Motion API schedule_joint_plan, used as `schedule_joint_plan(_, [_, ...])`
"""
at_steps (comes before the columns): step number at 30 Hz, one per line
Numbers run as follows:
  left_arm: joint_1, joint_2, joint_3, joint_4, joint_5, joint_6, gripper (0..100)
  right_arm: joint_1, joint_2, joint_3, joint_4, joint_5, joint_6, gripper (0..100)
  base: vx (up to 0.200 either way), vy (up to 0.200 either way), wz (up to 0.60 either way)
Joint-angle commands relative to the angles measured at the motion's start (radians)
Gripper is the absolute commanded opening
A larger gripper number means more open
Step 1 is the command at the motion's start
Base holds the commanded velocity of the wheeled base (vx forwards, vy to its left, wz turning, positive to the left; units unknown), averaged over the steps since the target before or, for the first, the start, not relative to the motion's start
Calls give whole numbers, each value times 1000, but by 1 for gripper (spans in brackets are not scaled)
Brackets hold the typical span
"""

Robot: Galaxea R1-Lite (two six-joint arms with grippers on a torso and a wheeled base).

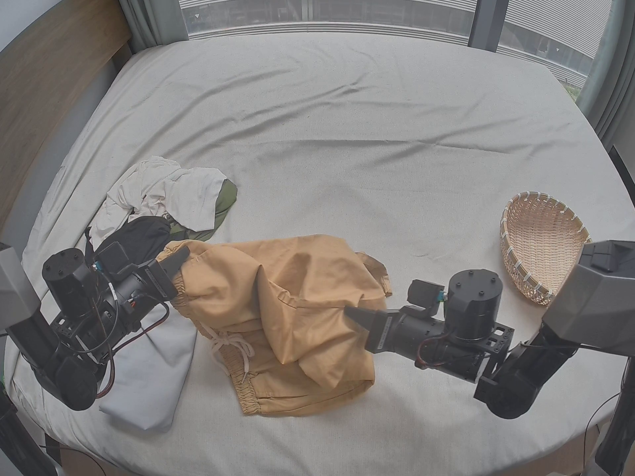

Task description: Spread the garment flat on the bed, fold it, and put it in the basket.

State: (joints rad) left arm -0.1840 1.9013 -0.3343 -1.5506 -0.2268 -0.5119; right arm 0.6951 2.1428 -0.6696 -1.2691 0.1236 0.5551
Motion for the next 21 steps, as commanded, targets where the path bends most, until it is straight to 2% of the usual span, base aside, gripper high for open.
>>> schedule_joint_plan(1, [-2,2,12,0,1,1,0,38,111,-102,1,25,-17,0,0,0,0])
schedule_joint_plan(10, [-2,4,20,0,3,0,0,53,134,-111,-79,53,-15,0,0,0,0])
schedule_joint_plan(11, [-2,4,20,0,3,0,0,55,132,-104,-95,54,-12,100,0,0,0])
schedule_joint_plan(21, [0,9,20,0,3,0,0,-6,88,64,-104,50,-11,100,0,0,0])
